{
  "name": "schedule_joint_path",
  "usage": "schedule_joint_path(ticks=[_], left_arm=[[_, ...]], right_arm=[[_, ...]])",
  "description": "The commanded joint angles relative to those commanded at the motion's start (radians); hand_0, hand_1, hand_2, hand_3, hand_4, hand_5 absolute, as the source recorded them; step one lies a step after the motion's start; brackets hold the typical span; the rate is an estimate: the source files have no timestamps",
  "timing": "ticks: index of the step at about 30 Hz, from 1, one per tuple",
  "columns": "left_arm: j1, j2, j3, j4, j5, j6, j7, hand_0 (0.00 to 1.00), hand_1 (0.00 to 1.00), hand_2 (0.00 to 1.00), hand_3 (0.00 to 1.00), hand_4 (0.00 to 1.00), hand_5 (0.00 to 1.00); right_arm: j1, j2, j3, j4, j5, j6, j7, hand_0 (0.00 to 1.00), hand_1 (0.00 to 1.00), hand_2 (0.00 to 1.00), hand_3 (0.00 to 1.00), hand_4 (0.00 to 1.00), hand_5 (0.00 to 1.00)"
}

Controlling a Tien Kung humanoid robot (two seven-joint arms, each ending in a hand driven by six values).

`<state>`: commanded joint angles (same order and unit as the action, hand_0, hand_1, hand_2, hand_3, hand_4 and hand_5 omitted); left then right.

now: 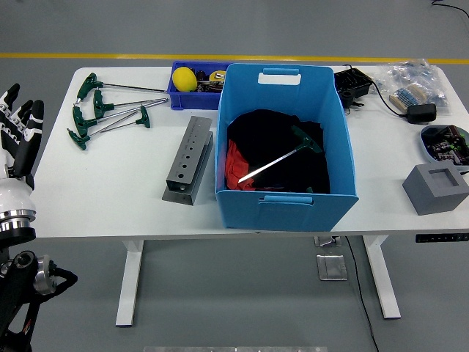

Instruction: Lift tool from toolbox,place it in box,lift tool from toolbox,place it in box

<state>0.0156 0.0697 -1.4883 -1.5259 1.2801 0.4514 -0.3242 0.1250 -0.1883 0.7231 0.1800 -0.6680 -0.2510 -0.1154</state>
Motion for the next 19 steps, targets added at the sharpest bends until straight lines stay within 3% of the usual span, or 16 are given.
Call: schedule_joint_path(ticks=[19], left_arm=[[-0.013,0.005,0.014,0.014,0.0,-0.016,0.008,0.846,0.866,0.963,0.865,0.882,0.659]], right_arm=[[-0.012,0.004,-0.013,0.0,0.022,-0.005,-0.012,0.643,0.59,0.682,0.552,0.757,0.659]])
